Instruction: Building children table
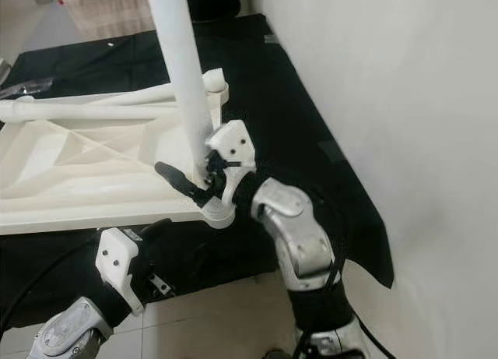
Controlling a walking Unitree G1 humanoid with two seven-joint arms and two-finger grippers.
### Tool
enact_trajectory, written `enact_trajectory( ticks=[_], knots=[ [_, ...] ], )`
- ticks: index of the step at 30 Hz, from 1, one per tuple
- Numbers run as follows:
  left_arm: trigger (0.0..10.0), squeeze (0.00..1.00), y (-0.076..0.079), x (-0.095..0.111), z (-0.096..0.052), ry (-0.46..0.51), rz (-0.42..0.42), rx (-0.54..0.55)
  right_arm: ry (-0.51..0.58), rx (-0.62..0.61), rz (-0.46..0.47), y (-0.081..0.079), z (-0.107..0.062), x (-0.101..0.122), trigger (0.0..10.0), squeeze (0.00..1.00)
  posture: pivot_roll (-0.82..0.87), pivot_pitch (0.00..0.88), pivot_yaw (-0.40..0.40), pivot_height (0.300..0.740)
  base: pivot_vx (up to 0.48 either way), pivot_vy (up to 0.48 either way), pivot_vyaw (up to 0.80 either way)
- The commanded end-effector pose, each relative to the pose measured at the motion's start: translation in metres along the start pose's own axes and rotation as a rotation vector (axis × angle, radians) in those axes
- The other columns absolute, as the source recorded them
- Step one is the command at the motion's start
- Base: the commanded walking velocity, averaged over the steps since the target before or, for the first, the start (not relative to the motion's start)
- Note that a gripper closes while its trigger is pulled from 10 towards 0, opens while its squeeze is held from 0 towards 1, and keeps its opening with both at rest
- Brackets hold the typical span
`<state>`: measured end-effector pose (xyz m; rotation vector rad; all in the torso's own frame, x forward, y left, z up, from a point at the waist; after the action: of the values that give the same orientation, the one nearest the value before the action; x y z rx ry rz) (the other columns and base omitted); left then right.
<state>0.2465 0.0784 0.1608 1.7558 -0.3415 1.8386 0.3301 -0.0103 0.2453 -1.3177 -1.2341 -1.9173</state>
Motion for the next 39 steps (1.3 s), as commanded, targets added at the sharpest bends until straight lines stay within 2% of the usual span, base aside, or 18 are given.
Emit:
enact_trajectory(
  ticks=[1, 2, 3, 8, 11, 17, 18, 19, 21, 22, 23, 26, 32, 34, 36, 37, 38, 39],
  knots=[
    [10.0, 0.00, 0.000, -0.005, -0.004, -0.017, -0.001, 0.014, 0.060, 0.134, 0.015, -0.013, 0.009, 0.007, 10.0, 0.88, 0.01, 0.171, 0.028, 0.740, 0.000, 0.000, 0.00],
    [10.0, 0.00, 0.000, -0.004, -0.005, -0.018, -0.001, 0.015, 0.072, 0.175, 0.020, -0.015, 0.009, 0.009, 10.0, 0.47, 0.01, 0.172, 0.028, 0.740, 0.000, 0.000, 0.00],
    [10.0, 0.00, 0.000, -0.004, -0.006, -0.020, 0.001, 0.017, 0.083, 0.223, 0.028, -0.015, 0.010, 0.010, 10.0, 0.00, 0.03, 0.176, 0.030, 0.740, 0.000, 0.000, 0.00],
    [10.0, 0.00, 0.000, -0.004, -0.011, -0.032, 0.005, 0.021, 0.104, 0.330, 0.035, -0.010, 0.011, 0.013, 10.0, 0.00, 0.06, 0.184, 0.038, 0.740, 0.000, 0.000, 0.00],
    [10.0, 0.00, 0.002, -0.005, -0.013, -0.041, 0.007, 0.017, 0.104, 0.348, 0.028, 0.001, 0.011, 0.012, 10.0, 0.00, 0.08, 0.190, 0.039, 0.740, 0.000, 0.000, 0.00],
    [10.0, 0.00, 0.003, -0.005, -0.016, -0.045, 0.008, 0.021, 0.102, 0.390, 0.027, 0.005, 0.008, 0.011, 10.0, 0.00, 0.09, 0.195, 0.038, 0.740, 0.000, 0.000, 0.00],
    [10.0, 0.00, 0.003, -0.005, -0.016, -0.046, 0.008, 0.022, 0.104, 0.406, 0.031, 0.005, 0.007, 0.011, 8.9, 0.00, 0.09, 0.196, 0.038, 0.740, 0.000, 0.000, 0.00],
    [10.0, 0.00, 0.003, -0.005, -0.016, -0.046, 0.008, 0.022, 0.106, 0.422, 0.036, 0.005, 0.006, 0.011, 4.8, 0.00, 0.09, 0.196, 0.038, 0.740, 0.000, 0.000, 0.00],
    [10.0, 0.00, 0.004, -0.005, -0.017, -0.046, 0.008, 0.023, 0.110, 0.435, 0.039, 0.005, 0.006, 0.011, 4.8, 0.00, 0.09, 0.198, 0.037, 0.740, 0.000, 0.000, 0.00],
    [10.0, 0.00, 0.004, -0.005, -0.017, -0.047, 0.008, 0.023, 0.107, 0.461, 0.042, 0.004, 0.004, 0.010, 0.0, 0.00, 0.09, 0.200, 0.036, 0.740, 0.000, 0.000, 0.00],
    [10.0, 0.00, 0.004, -0.005, -0.017, -0.049, 0.006, 0.022, 0.098, 0.510, 0.040, 0.003, 0.001, 0.008, 0.0, 0.00, 0.09, 0.201, 0.036, 0.740, 0.000, 0.000, 0.00],
    [10.0, 0.00, 0.005, -0.005, -0.017, -0.049, 0.005, 0.021, 0.089, 0.536, 0.036, 0.003, -0.001, 0.006, 0.0, 0.00, 0.09, 0.201, 0.034, 0.740, 0.000, 0.000, 0.00],
    [10.0, 0.00, 0.004, -0.005, -0.017, -0.046, 0.005, 0.023, 0.041, 0.521, -0.007, 0.007, -0.002, -0.002, 0.0, 0.00, 0.08, 0.200, 0.030, 0.740, 0.000, 0.000, 0.00],
    [10.0, 0.00, 0.004, -0.004, -0.016, -0.044, 0.005, 0.026, -0.012, 0.461, -0.064, 0.013, -0.001, -0.011, 0.0, 0.00, 0.08, 0.200, 0.030, 0.740, 0.000, 0.000, 0.00],
    [10.0, 0.00, 0.003, -0.004, -0.016, -0.042, 0.005, 0.027, -0.086, 0.306, -0.074, 0.024, 0.001, -0.022, 0.0, 0.00, 0.06, 0.201, 0.024, 0.740, 0.000, 0.000, 0.00],
    [10.0, 0.00, 0.003, -0.004, -0.016, -0.042, 0.005, 0.027, -0.086, 0.306, -0.074, 0.024, 0.001, -0.022, 0.0, 0.00, 0.06, 0.201, 0.024, 0.740, 0.000, 0.000, 0.00],
    [10.0, 0.00, 0.003, -0.004, -0.016, -0.041, 0.005, 0.028, -0.123, 0.226, -0.072, 0.029, 0.001, -0.028, 0.0, 0.00, 0.06, 0.201, 0.023, 0.740, 0.000, 0.000, 0.00],
    [10.0, 0.00, 0.002, -0.004, -0.016, -0.041, 0.005, 0.029, -0.208, 0.108, -0.090, 0.034, 0.000, -0.041, 0.0, 0.00, 0.06, 0.200, 0.022, 0.740, 0.000, 0.000, 0.00]
  ],
)
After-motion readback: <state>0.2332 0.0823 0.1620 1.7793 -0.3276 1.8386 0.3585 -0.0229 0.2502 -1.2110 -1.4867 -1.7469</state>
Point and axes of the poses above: a point about 5 cm out from each wrist's last joint towards the gripper, its own z axis pointing out of the wrist towards the gripper, its own x axis along the axis of the wrist's last joint, y = z × x, the point moved 6 cm from there along z, pointing out of the wrist towards the gripper, and after that the axes turned 12 degrees about -z, right-handed, at the moved point
